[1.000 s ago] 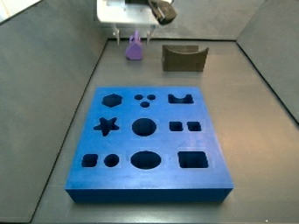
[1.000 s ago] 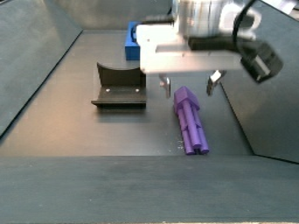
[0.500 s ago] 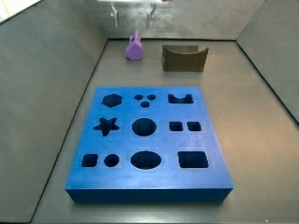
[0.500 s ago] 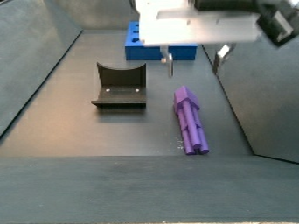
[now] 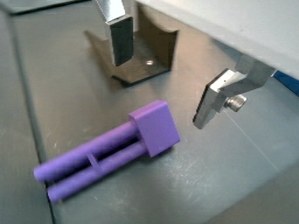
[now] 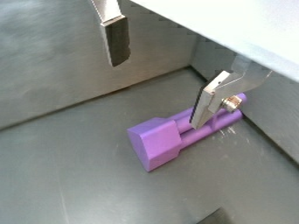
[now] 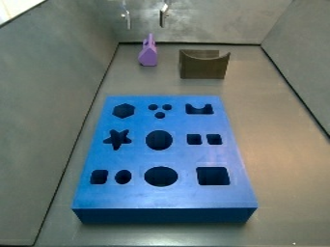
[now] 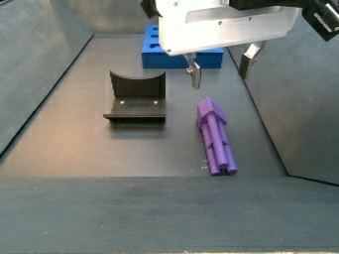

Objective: Pick up the 3 prong object. Move up. Rotate the 3 prong object. Place the 3 prong object on the fixture. Regrasp the 3 prong object. Move to above the board. Insert the 3 prong object.
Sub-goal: Rotate the 3 prong object.

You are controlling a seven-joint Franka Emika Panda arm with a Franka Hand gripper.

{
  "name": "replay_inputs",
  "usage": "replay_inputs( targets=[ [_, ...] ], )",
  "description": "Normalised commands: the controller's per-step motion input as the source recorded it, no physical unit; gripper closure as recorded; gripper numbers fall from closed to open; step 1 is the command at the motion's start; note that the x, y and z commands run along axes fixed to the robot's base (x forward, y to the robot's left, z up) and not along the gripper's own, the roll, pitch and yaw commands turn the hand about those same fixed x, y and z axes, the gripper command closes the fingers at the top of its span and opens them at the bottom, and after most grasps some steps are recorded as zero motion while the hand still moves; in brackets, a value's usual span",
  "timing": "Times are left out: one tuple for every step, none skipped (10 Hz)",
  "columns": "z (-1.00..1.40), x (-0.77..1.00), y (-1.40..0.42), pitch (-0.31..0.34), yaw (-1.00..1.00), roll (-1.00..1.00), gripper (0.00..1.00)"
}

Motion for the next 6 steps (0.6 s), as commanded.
replay_inputs(
  targets=[
    [-0.05, 0.03, 0.00, -0.001, 1.00, 0.00, 0.00],
    [-0.05, 0.03, 0.00, -0.002, 1.00, 0.00, 0.00],
    [-0.04, 0.03, 0.00, -0.002, 1.00, 0.00, 0.00],
    [-0.04, 0.03, 0.00, -0.002, 1.00, 0.00, 0.00],
    [-0.04, 0.03, 0.00, -0.002, 1.00, 0.00, 0.00],
    [-0.04, 0.03, 0.00, -0.002, 1.00, 0.00, 0.00]
  ],
)
